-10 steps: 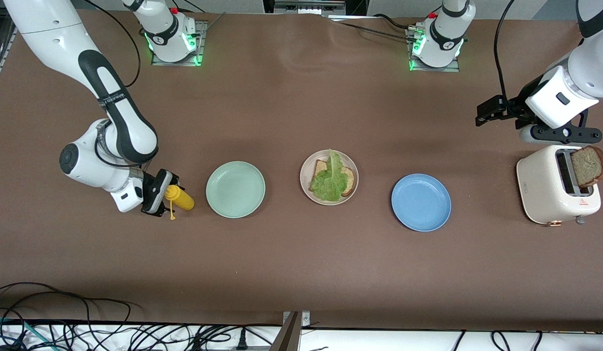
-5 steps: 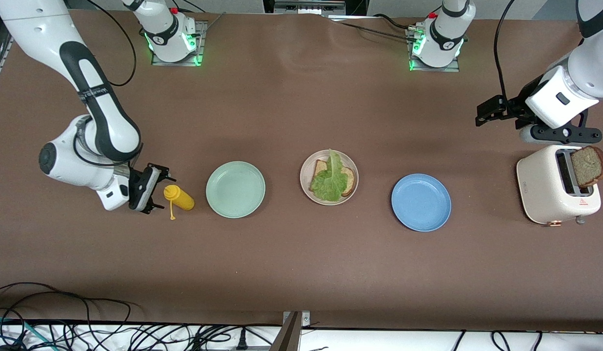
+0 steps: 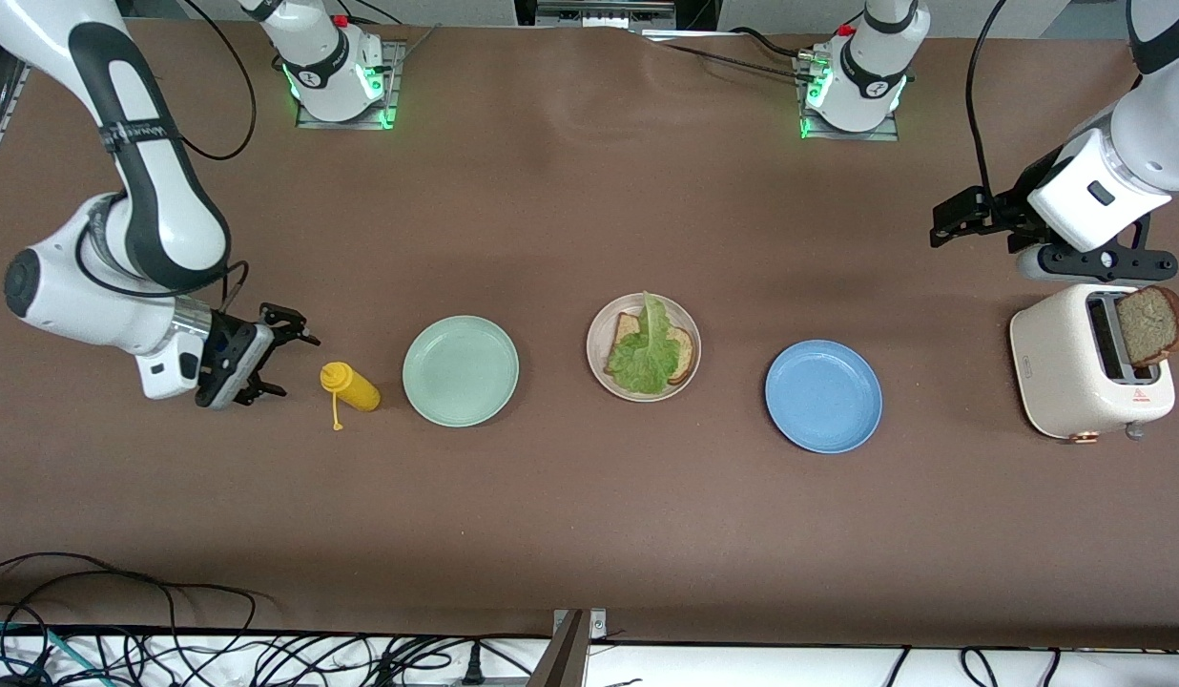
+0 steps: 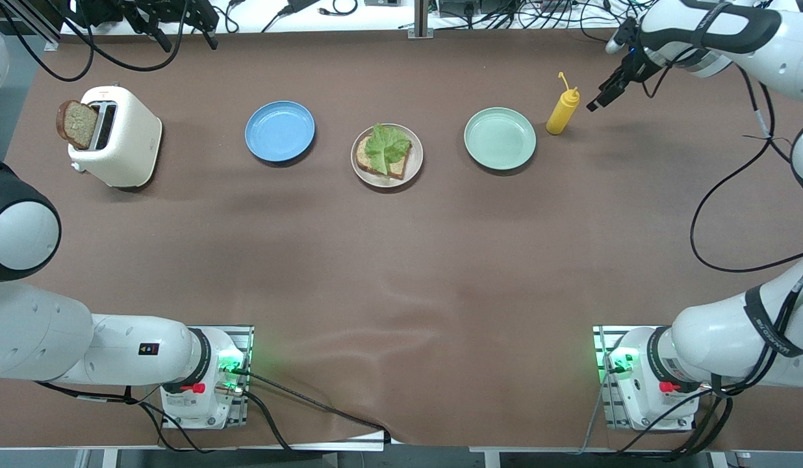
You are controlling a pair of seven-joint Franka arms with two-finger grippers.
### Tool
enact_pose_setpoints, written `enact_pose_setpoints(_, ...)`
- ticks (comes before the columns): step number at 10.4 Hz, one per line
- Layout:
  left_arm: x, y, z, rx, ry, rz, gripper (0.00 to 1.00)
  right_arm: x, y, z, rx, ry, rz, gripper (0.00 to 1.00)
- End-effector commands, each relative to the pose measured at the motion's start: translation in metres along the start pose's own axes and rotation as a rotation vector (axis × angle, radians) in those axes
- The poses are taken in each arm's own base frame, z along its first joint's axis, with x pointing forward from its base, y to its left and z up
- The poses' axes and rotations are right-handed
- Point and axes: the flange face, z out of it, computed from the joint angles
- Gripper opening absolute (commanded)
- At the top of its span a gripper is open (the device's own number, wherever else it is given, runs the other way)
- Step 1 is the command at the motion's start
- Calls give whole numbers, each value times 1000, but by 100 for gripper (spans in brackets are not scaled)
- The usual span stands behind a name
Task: Make sandwich on beige plate with both arms
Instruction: 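Raise the right gripper away while the left gripper moves toward the toaster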
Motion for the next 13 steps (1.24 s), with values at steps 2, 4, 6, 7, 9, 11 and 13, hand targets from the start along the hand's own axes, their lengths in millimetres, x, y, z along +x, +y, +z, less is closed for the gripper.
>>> enact_pose_setpoints(2, 1, 1, -5, 15, 5, 2, 100, 4, -15, -46, -32, 2, 239, 100)
enact_pose_setpoints(4, 1, 1, -5, 15, 5, 2, 100, 11, -27, -70, -61, -17, 371, 99)
enact_pose_setpoints(6, 0, 4, -6, 16, 7, 8, 100, 25, -50, -94, -123, -52, 577, 99)
enact_pose_setpoints(7, 1, 4, -5, 16, 5, 8, 100, 37, -67, -102, -180, -84, 646, 99)
enact_pose_setpoints(9, 1, 2, -5, 15, 7, 5, 100, 64, -110, -108, -323, -168, 754, 99)
enact_pose_setpoints(11, 2, -2, -6, 14, 7, -1, 100, 82, -147, -116, -387, -261, 898, 100)
enact_pose_setpoints(13, 1, -1, -5, 15, 7, 2, 100, 78, -157, -138, -372, -352, 947, 100)
